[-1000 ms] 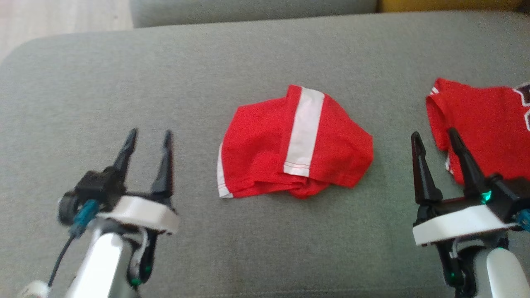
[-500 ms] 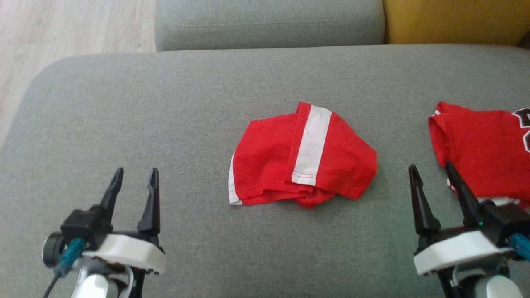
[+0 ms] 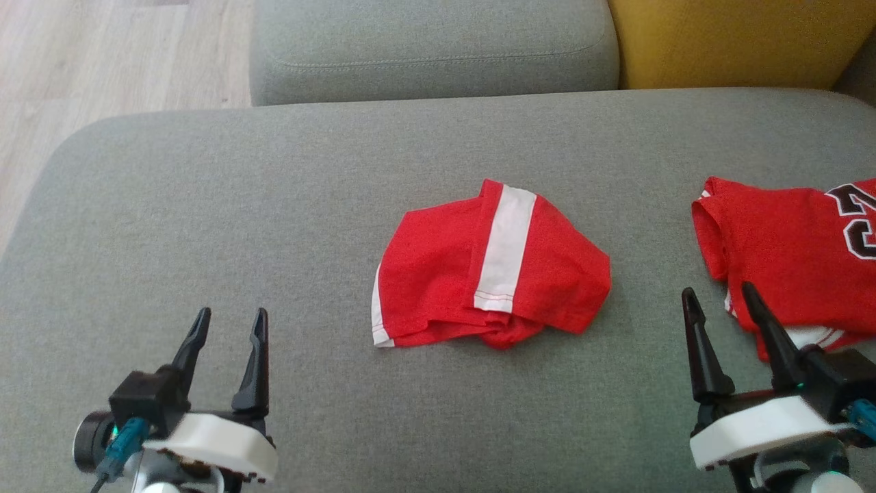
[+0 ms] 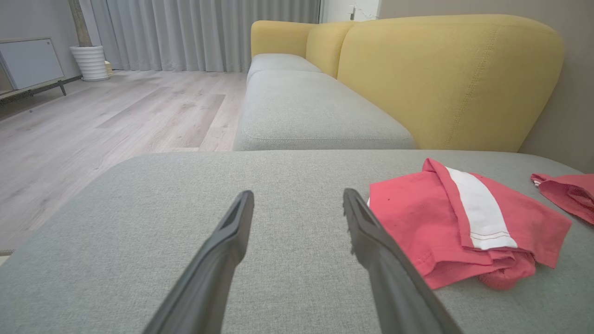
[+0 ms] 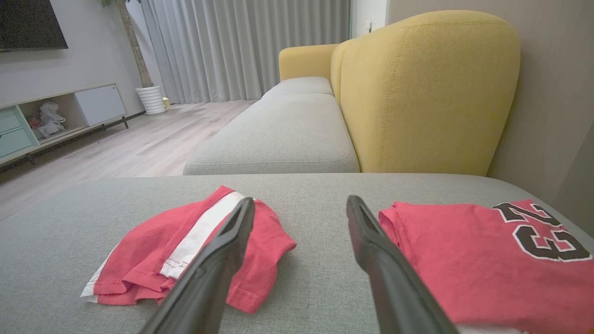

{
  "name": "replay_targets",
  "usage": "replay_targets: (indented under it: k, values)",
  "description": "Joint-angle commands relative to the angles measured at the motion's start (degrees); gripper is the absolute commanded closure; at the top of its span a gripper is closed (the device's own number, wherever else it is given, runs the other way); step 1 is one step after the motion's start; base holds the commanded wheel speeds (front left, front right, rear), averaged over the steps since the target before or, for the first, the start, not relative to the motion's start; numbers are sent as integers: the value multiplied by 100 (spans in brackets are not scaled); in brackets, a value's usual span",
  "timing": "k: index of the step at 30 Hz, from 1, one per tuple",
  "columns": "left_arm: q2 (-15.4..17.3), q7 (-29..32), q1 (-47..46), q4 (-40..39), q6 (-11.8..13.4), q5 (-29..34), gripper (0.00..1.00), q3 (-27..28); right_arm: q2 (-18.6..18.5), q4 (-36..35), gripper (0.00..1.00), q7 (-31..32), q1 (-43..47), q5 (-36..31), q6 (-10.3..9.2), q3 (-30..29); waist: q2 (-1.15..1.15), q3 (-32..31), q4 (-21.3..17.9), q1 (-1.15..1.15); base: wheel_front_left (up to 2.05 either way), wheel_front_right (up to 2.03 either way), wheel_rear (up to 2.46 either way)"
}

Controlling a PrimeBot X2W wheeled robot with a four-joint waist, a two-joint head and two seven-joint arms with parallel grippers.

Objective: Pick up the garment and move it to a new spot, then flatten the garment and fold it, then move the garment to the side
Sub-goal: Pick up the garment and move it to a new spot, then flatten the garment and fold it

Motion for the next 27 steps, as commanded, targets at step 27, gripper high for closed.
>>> replay_targets:
  k: [27]
  values:
    - [185,-30,-249,-297,143,-20,0,172,-31,-195,0,17,-192,82,39,184,0,129,11,0,0,0,0]
